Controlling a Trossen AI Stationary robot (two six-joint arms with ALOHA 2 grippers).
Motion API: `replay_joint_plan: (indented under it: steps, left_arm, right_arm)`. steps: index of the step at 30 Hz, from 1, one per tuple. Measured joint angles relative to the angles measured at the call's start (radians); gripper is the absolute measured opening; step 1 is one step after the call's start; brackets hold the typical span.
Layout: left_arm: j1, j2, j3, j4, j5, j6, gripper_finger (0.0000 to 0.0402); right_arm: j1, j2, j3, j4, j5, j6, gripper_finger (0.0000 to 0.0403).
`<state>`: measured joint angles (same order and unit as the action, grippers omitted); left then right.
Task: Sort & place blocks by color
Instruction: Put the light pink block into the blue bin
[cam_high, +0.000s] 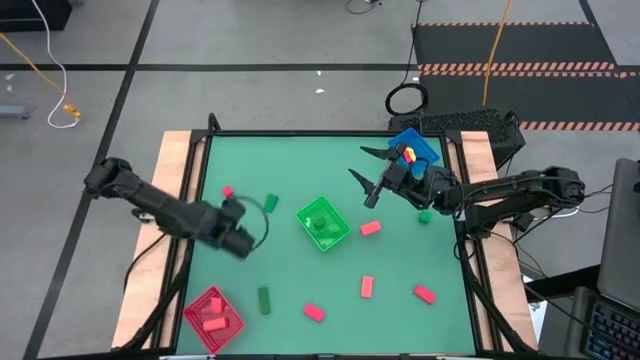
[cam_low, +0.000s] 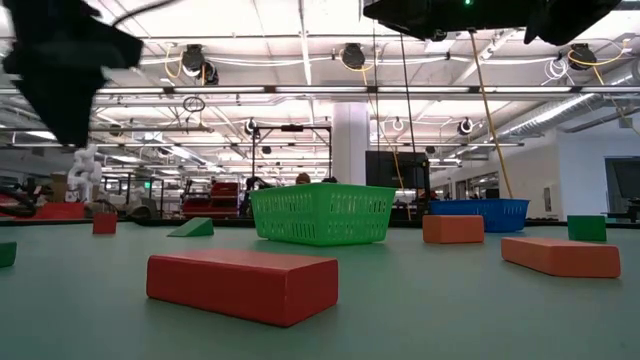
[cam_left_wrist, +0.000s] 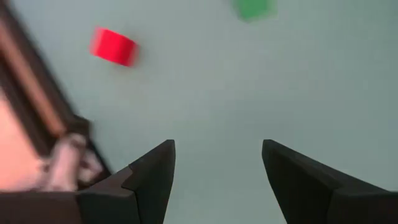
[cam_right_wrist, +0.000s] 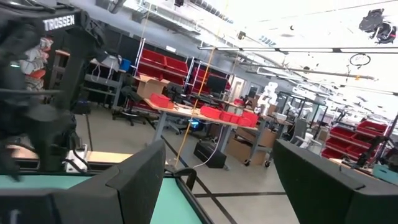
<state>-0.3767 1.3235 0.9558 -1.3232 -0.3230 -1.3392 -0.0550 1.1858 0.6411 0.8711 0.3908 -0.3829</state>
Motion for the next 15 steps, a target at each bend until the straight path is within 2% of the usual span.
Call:
replay_joint_plan:
  steps: [10, 13, 15]
  left_arm:
    - [0.500, 0.000, 0.000, -0.007, -0.005, 0.471, 0.0244]
    - [0.638, 0.000, -0.003, 0.021, 0.030, 0.633, 0.0244]
    - [0.721, 0.000, -0.013, 0.073, 0.097, 0.739, 0.0244]
  right_arm:
    - [-0.030, 0.000, 0.000, 0.000, 0.000, 0.003, 0.0288]
    - [-0.029, 0.000, 0.000, 0.000, 0.000, 0.003, 0.0288]
    - [-0.029, 0.000, 0.000, -0.001, 0.000, 0.004, 0.0288]
